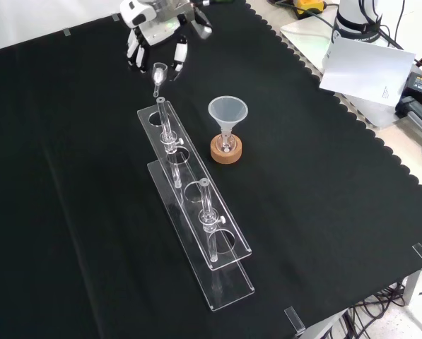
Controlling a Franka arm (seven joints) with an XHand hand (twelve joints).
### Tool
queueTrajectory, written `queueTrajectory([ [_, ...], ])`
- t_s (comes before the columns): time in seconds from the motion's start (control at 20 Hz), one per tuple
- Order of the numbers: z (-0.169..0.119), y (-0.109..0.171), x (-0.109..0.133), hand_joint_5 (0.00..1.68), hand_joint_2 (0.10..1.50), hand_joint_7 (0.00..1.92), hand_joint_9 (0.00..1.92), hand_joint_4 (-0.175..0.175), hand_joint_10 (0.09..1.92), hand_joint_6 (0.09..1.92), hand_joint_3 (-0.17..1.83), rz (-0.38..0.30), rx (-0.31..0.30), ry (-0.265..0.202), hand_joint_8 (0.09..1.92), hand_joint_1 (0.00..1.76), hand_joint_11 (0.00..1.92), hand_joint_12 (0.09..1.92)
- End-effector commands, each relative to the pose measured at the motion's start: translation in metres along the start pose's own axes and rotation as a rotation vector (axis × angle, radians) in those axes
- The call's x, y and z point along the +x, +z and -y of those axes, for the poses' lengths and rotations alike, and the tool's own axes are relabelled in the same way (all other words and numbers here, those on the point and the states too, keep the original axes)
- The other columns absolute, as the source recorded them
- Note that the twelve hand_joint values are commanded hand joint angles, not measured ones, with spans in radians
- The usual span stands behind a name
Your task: Pour all the NaCl from the weighing funnel into the round-bottom flask.
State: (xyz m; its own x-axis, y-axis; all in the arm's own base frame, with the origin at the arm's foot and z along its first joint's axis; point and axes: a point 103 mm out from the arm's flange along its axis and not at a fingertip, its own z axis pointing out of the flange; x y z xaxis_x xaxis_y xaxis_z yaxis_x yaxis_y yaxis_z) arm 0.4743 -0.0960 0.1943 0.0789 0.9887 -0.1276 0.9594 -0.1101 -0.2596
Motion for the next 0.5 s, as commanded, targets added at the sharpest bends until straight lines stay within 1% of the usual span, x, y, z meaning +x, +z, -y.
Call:
queueTrajectory([
  [0.05,0.044,-0.009,0.001,1.19,0.73,0.61,0.91,0.175,0.39,0.79,0.58,0.007,-0.012,0.017,0.65,1.10,0.82,1.06],
  [0.5,0.092,-0.020,0.024,1.19,0.73,0.61,0.91,0.175,0.39,0.79,0.58,0.052,-0.024,-0.004,0.65,1.10,0.81,1.06],
])
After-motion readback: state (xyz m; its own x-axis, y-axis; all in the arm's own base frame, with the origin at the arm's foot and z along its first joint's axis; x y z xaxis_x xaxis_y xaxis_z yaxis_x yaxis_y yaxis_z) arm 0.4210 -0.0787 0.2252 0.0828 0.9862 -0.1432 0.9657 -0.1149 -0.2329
